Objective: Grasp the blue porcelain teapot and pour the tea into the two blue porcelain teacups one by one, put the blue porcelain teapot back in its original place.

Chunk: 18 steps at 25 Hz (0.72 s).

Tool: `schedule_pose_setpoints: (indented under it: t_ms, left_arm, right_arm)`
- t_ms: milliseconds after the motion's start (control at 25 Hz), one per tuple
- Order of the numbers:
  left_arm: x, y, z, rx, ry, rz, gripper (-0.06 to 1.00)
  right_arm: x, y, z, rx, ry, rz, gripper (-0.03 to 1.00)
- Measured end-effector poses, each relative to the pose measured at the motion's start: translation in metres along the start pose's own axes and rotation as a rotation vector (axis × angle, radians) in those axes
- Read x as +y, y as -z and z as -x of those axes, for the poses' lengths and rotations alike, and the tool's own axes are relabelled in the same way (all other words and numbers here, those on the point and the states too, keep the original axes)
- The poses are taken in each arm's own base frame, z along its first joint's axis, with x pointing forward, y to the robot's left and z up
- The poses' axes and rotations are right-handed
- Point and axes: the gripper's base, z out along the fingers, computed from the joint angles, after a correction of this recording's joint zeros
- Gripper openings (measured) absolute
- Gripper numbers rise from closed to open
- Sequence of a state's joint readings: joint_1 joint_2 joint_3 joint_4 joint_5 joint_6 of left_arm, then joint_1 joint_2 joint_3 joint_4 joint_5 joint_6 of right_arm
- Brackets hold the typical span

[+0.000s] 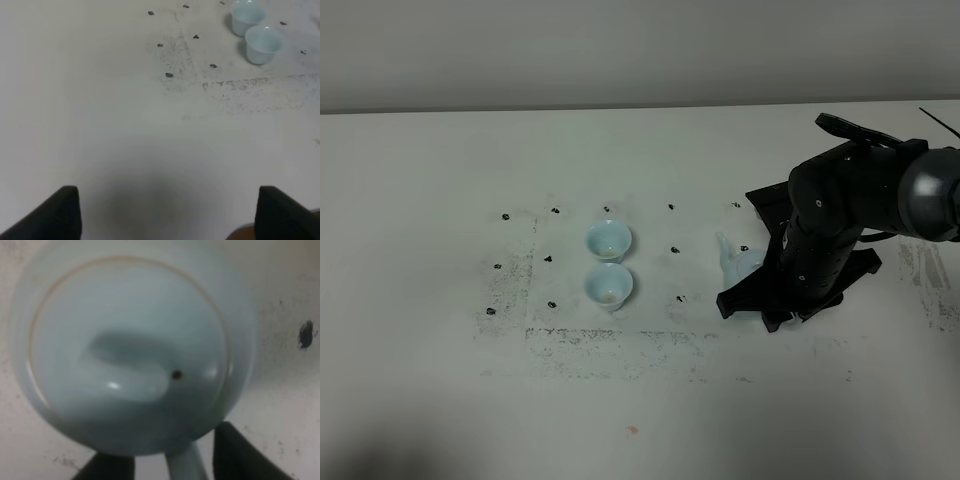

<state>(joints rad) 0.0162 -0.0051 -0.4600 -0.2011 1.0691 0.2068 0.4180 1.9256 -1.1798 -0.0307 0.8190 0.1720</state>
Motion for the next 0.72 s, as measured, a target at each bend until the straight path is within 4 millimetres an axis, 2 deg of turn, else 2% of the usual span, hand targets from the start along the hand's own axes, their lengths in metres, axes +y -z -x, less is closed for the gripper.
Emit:
schedule_pose_setpoints:
  t_ms: [240, 320, 720]
  left_arm:
    - [0.0, 0.0, 0.0, 0.0, 0.0, 0.0, 0.68]
    - [0.0, 0.0, 0.0, 0.0, 0.0, 0.0, 0.68]
    - [0.0, 0.0, 0.0, 0.0, 0.0, 0.0, 0.68]
  right_arm:
    - [0.0001, 0.0, -0.0005, 0.006, -0.001, 0.001, 0.09]
    - [0.0, 0.0, -0.0007, 0.008, 0.0, 0.0, 0.04]
    - [-0.0001, 0.0, -0.0008, 0.009, 0.009, -0.001, 0.04]
